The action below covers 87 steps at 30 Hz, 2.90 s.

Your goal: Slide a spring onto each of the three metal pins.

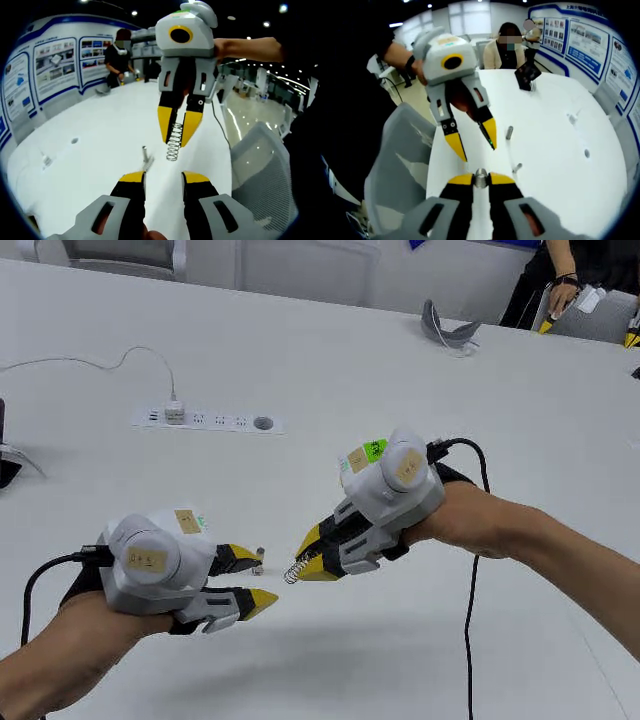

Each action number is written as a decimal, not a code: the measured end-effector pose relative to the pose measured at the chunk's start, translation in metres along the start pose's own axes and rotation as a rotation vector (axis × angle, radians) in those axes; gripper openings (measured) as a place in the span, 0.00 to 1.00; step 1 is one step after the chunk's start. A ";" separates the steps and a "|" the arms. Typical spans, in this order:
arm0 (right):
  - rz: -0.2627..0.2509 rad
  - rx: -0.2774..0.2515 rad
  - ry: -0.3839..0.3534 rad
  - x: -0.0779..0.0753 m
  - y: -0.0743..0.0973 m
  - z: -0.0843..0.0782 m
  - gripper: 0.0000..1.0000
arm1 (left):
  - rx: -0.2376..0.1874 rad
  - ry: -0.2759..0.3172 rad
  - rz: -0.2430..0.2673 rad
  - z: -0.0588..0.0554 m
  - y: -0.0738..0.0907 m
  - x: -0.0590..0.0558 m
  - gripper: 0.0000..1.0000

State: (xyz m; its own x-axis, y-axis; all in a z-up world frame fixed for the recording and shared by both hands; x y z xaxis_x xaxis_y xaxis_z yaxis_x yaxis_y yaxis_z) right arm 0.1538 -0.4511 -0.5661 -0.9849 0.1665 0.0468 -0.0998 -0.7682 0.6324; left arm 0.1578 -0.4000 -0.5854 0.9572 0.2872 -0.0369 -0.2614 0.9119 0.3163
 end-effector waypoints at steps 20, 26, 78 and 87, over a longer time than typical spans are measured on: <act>-0.021 0.036 -0.024 -0.023 -0.011 -0.014 0.13 | 0.000 0.063 0.127 -0.014 0.037 0.015 0.49; -0.026 0.045 -0.023 -0.030 -0.017 -0.015 0.13 | 0.017 0.084 0.162 -0.027 0.050 0.020 0.53; -0.033 0.161 0.018 -0.087 -0.072 -0.033 0.13 | 0.010 0.206 0.336 -0.059 0.118 0.025 0.75; -0.019 0.185 0.031 -0.088 -0.078 -0.038 0.13 | 0.002 0.218 0.341 -0.060 0.120 0.026 0.75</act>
State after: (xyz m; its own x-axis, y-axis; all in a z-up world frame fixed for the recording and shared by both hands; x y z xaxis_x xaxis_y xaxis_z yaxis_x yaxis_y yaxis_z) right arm 0.2424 -0.4292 -0.6485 -0.9873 0.1582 0.0118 -0.0931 -0.6382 0.7642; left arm 0.1442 -0.2653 -0.6050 0.7666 0.6289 -0.1294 -0.5591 0.7530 0.3470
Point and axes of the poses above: the centre of the closed fingertips' face, and the gripper's own axes: y roughly backward along the fingers, x roughly to its left, z roughly out of its top, the point moved 2 cm from there along y, roughly backward along the fingers, and after that the axes turned 12 degrees about -x, right-handed, at the moved point
